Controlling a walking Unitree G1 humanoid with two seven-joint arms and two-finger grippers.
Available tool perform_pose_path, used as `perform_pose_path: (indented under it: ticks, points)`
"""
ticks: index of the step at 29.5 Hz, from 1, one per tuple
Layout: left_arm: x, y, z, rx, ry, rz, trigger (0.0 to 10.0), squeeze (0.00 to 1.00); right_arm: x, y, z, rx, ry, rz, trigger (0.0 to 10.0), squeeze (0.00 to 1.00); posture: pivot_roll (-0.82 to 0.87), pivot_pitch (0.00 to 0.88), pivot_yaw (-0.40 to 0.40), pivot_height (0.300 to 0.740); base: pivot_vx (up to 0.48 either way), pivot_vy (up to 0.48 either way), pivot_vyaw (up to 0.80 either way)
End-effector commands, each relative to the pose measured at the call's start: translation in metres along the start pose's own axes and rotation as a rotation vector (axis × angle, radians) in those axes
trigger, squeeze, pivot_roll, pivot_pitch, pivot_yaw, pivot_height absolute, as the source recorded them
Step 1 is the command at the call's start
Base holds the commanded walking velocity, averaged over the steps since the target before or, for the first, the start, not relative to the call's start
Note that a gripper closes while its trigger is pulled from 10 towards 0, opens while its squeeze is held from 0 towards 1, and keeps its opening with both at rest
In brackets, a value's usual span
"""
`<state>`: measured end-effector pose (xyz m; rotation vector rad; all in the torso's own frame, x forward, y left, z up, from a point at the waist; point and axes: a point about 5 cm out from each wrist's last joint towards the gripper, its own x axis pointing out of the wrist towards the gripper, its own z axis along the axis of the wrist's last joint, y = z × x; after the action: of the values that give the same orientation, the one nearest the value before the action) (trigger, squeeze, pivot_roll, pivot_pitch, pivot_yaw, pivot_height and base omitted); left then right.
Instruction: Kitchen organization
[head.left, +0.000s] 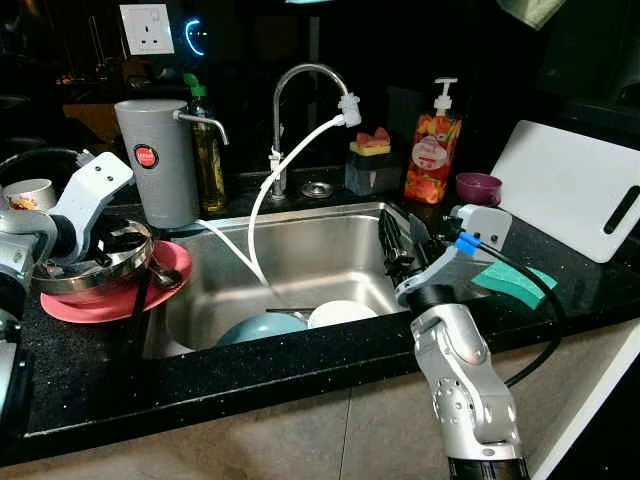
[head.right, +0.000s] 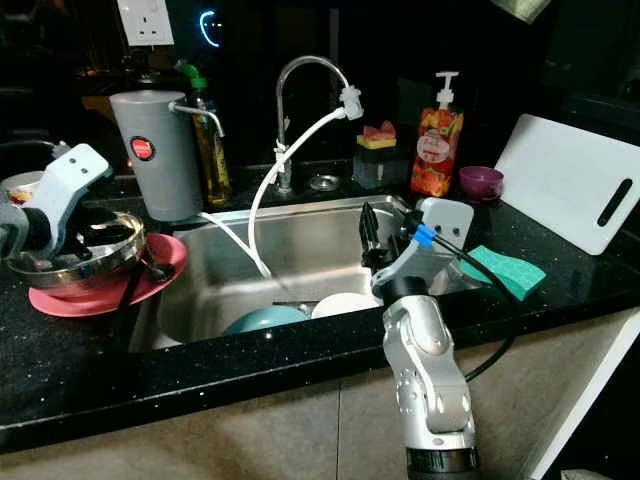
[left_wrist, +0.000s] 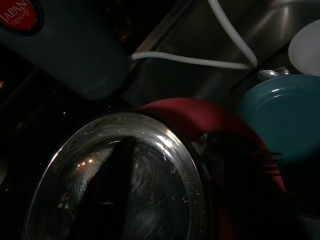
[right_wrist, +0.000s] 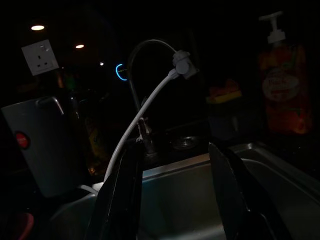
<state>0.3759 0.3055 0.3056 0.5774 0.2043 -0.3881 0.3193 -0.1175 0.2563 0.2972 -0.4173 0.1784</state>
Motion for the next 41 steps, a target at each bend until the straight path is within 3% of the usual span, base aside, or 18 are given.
perform_pose_path:
  ticks: [1,3,4,5,10,11,26,27,28,29,30,31,32,33,36,41]
  points:
    - [-0.007,0.007,0.001,-0.005,0.013,0.016,10.0,1.0,0.001,0.003,-0.002,-0.006,0.015,0.011,10.0,0.0,0.13,0.009,-0.023,0.74,0.0,0.0,0.0]
    - [-0.007,0.008,0.0,-0.024,0.021,0.026,10.0,1.0,0.001,0.003,-0.002,-0.006,0.015,0.011,10.0,0.0,0.13,0.01,-0.021,0.74,0.0,0.0,0.0]
    - [-0.007,0.009,-0.001,-0.036,0.034,0.044,10.0,0.78,0.001,0.003,-0.002,-0.005,0.015,0.01,10.0,0.0,0.13,0.01,-0.021,0.74,0.0,0.0,0.0]
    - [-0.008,0.01,-0.003,-0.057,0.046,0.051,10.0,0.0,0.001,0.003,-0.003,-0.005,0.015,0.01,10.0,0.0,0.13,0.01,-0.019,0.74,0.0,0.0,0.0]
    - [-0.008,0.01,-0.007,-0.093,0.076,0.054,10.0,0.0,0.001,0.003,-0.003,-0.004,0.015,0.008,10.0,0.0,0.13,0.01,-0.019,0.74,0.0,0.0,0.0]
    - [-0.009,0.009,-0.015,-0.113,0.123,0.056,10.0,0.0,0.0,0.003,-0.003,-0.003,0.014,0.006,10.0,0.0,0.13,0.011,-0.014,0.74,0.0,0.0,0.0]
    - [-0.004,-0.003,-0.041,-0.109,0.234,0.024,9.9,0.0,-0.001,0.002,-0.003,-0.003,0.013,-0.002,10.0,0.0,0.13,0.016,-0.015,0.74,0.0,0.0,0.0]
    - [-0.003,-0.006,-0.044,-0.098,0.245,0.007,5.0,0.0,-0.001,0.002,-0.003,-0.003,0.013,-0.002,10.0,0.0,0.13,0.016,-0.015,0.74,0.0,0.0,0.0]
    - [-0.003,-0.006,-0.044,-0.098,0.245,0.007,5.0,0.0,-0.001,0.002,-0.003,-0.003,0.013,-0.002,10.0,0.0,0.13,0.016,-0.015,0.74,0.0,0.0,0.0]
    - [-0.002,-0.008,-0.046,-0.087,0.256,-0.005,4.0,0.0,-0.001,0.002,-0.003,-0.003,0.014,0.0,10.0,0.0,0.13,0.016,-0.015,0.74,0.0,0.0,0.0]
    - [0.0,-0.011,-0.049,-0.081,0.265,-0.018,2.2,0.0,-0.001,0.003,-0.003,-0.003,0.014,0.001,10.0,0.0,0.13,0.018,-0.016,0.74,0.0,0.0,0.0]
    - [0.001,-0.013,-0.051,-0.072,0.274,-0.029,1.5,0.0,-0.001,0.003,-0.003,-0.003,0.015,0.002,10.0,0.0,0.13,0.018,-0.016,0.74,0.0,0.0,0.0]
    - [0.001,-0.013,-0.051,-0.072,0.274,-0.029,1.5,0.0,-0.001,0.003,-0.003,-0.003,0.015,0.002,10.0,0.0,0.13,0.018,-0.016,0.74,0.0,0.0,0.0]
    - [0.002,-0.015,-0.053,-0.067,0.279,-0.038,0.0,0.0,0.0,0.003,-0.003,-0.002,0.015,0.003,10.0,0.0,0.13,0.018,-0.016,0.74,0.0,0.0,0.0]
    - [0.003,-0.017,-0.055,-0.037,0.291,-0.044,0.0,0.0,0.0,0.003,-0.003,-0.002,0.015,0.003,10.0,0.0,0.13,0.018,-0.016,0.74,0.0,0.0,0.0]
    - [0.006,-0.018,-0.055,0.081,0.313,-0.01,0.0,0.0,0.0,0.003,-0.002,-0.002,0.013,0.004,10.0,0.0,0.13,0.021,-0.017,0.74,0.0,0.0,0.0]
